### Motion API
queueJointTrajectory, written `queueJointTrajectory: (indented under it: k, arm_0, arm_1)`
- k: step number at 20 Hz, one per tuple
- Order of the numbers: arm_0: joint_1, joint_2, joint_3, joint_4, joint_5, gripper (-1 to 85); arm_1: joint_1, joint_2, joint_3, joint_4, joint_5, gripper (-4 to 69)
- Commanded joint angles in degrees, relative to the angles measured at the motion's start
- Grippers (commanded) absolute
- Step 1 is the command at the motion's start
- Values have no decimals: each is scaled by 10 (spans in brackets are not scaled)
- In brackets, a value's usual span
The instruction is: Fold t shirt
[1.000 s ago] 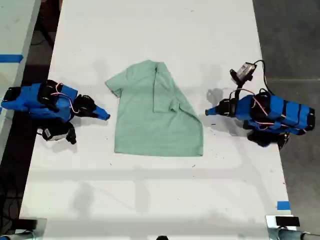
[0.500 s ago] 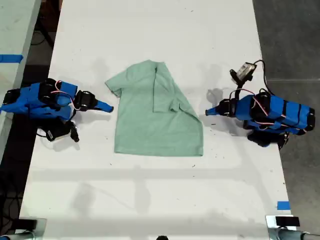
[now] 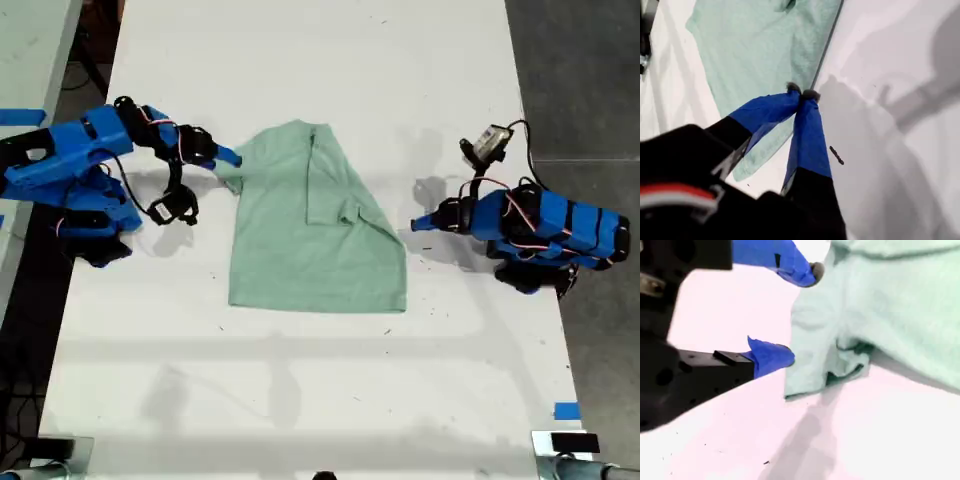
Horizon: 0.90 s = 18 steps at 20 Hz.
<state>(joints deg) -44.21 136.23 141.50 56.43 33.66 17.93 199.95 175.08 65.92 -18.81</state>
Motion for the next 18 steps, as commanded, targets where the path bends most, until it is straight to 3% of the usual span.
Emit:
queueJointTrajectory:
  k: [1, 7, 12, 13, 14, 18]
  arm_0:
    - [-99, -126, -55, 6, 41, 224]
    - [-132, -223, -115, -11, 87, 217]
    - [-95, -348, -160, -24, 64, 203]
    - [-96, -383, -178, -19, 67, 182]
    - [-97, -414, -200, -8, 75, -1]
    - [-73, -381, -232, 35, 59, -2]
  arm_1:
    - [2, 10, 33, 0, -3, 13]
    - [3, 10, 33, -1, -4, 13]
    - [3, 10, 33, -1, -2, 13]
    - [3, 10, 33, -1, -2, 13]
    - [3, 10, 33, -1, -2, 13]
    - [3, 10, 33, -1, -3, 13]
